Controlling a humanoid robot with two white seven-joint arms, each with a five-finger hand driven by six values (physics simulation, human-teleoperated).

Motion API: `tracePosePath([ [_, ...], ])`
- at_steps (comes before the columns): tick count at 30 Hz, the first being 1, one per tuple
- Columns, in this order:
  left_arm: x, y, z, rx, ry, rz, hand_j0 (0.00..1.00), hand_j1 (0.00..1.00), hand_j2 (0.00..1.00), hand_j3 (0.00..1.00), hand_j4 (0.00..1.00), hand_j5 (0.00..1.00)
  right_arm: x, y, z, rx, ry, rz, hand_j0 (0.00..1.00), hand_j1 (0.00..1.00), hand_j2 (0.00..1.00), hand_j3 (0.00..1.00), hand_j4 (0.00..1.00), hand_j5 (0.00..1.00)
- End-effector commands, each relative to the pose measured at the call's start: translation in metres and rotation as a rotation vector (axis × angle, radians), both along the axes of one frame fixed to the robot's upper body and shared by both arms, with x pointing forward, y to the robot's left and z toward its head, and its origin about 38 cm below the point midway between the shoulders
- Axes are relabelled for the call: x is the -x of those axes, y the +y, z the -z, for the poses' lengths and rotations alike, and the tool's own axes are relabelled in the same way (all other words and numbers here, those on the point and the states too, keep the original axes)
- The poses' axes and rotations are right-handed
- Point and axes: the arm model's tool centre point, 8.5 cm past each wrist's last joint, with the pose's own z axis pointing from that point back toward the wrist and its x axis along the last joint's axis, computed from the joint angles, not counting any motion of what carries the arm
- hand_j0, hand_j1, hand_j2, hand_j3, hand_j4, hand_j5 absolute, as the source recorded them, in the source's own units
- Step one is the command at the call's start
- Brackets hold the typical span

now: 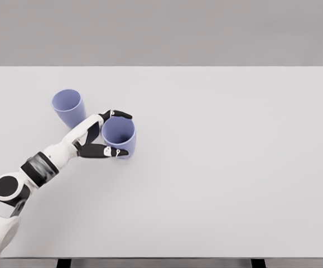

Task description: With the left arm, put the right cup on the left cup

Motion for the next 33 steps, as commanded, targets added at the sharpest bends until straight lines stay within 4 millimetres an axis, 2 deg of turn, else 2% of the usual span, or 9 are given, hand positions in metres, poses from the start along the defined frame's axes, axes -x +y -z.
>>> tracePosePath([
  [1, 0.0, 0.0, -0.004, 0.006, -0.008, 0.003, 0.63, 0.63, 0.63, 0.63, 0.63, 0.63, 0.0, 0.0, 0.0, 0.0, 0.0, 0.0, 1.0, 1.0, 1.0, 1.0, 1.0, 1.0],
  [13, -0.015, 0.011, -0.032, -0.006, -0.036, -0.032, 0.65, 0.65, 0.65, 0.65, 0.65, 0.65, 0.0, 0.0, 0.0, 0.0, 0.0, 0.0, 1.0, 1.0, 1.0, 1.0, 1.0, 1.0],
  [21, -0.026, 0.011, -0.05, -0.014, -0.058, -0.038, 0.65, 0.65, 0.65, 0.65, 0.65, 0.65, 0.0, 0.0, 0.0, 0.0, 0.0, 0.0, 1.0, 1.0, 1.0, 1.0, 1.0, 1.0],
  [33, -0.039, 0.025, -0.079, -0.008, -0.113, -0.085, 0.65, 0.65, 0.65, 0.65, 0.65, 0.65, 0.0, 0.0, 0.0, 0.0, 0.0, 0.0, 1.0, 1.0, 1.0, 1.0, 1.0, 1.0],
])
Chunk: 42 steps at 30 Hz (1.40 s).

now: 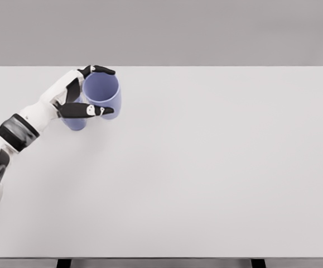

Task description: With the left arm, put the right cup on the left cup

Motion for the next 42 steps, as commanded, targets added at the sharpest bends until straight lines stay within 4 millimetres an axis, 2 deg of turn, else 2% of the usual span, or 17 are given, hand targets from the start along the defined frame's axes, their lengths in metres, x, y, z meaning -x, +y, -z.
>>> tracePosePath([
  [1, -0.001, 0.005, -0.004, 0.006, -0.006, -0.012, 0.65, 0.65, 0.65, 0.65, 0.65, 0.65, 0.0, 0.0, 0.0, 0.0, 0.0, 0.0, 1.0, 1.0, 1.0, 1.0, 1.0, 1.0],
  [9, -0.01, 0.013, -0.024, 0.005, -0.053, -0.032, 0.65, 0.65, 0.65, 0.65, 0.65, 0.65, 0.0, 0.0, 0.0, 0.0, 0.0, 0.0, 1.0, 1.0, 1.0, 1.0, 1.0, 1.0],
  [12, -0.014, 0.022, -0.03, -0.014, -0.062, -0.05, 0.65, 0.65, 0.65, 0.65, 0.65, 0.65, 0.0, 0.0, 0.0, 0.0, 0.0, 0.0, 1.0, 1.0, 1.0, 1.0, 1.0, 1.0],
  [27, -0.02, 0.063, -0.035, -0.027, -0.053, -0.152, 0.65, 0.65, 0.65, 0.65, 0.65, 0.65, 0.0, 0.0, 0.0, 0.0, 0.0, 0.002, 1.0, 1.0, 1.0, 1.0, 1.0, 1.0],
  [31, -0.024, 0.071, -0.029, -0.033, -0.03, -0.172, 0.65, 0.65, 0.65, 0.65, 0.65, 0.65, 0.0, 0.0, 0.0, 0.0, 0.0, 0.0, 1.0, 1.0, 1.0, 1.0, 1.0, 1.0],
  [42, -0.021, 0.081, -0.026, -0.04, -0.019, -0.19, 0.65, 0.65, 0.65, 0.65, 0.65, 0.65, 0.0, 0.0, 0.0, 0.0, 0.0, 0.0, 1.0, 1.0, 1.0, 1.0, 1.0, 1.0],
])
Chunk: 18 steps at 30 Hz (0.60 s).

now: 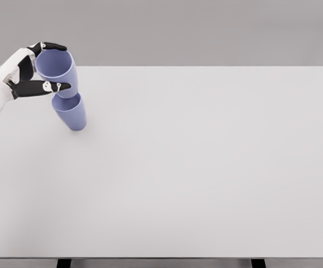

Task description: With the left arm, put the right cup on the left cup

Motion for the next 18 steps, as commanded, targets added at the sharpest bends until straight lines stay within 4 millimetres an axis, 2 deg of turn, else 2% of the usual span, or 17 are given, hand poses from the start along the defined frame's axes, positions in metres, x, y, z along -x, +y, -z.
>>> tracePosePath([
  [1, 0.0, 0.001, 0.0, 0.004, 0.001, 0.0, 0.65, 0.65, 0.65, 0.65, 0.65, 0.65, 0.0, 0.0, 0.0, 0.0, 0.0, 0.0, 1.0, 1.0, 1.0, 1.0, 1.0, 1.0],
  [18, 0.005, 0.004, 0.011, 0.007, 0.028, -0.007, 0.65, 0.65, 0.65, 0.65, 0.65, 0.65, 0.0, 0.0, 0.0, 0.0, 0.0, 0.0, 1.0, 1.0, 1.0, 1.0, 1.0, 1.0],
])
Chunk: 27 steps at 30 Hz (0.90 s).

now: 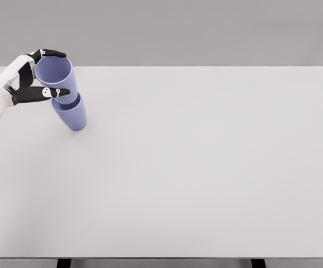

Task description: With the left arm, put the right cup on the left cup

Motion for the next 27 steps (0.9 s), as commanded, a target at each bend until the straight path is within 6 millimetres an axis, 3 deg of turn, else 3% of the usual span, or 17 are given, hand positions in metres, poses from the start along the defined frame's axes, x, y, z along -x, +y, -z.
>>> tracePosePath([
  [1, 0.0, 0.0, 0.0, 0.004, 0.0, 0.0, 0.65, 0.65, 0.65, 0.65, 0.65, 0.65, 0.0, 0.0, 0.0, 0.0, 0.0, 0.0, 1.0, 1.0, 1.0, 1.0, 1.0, 1.0],
  [27, -0.002, 0.007, 0.019, 0.004, 0.051, -0.021, 0.65, 0.65, 0.65, 0.65, 0.65, 0.65, 0.0, 0.0, 0.0, 0.0, 0.0, 0.0, 1.0, 1.0, 1.0, 1.0, 1.0, 1.0],
])
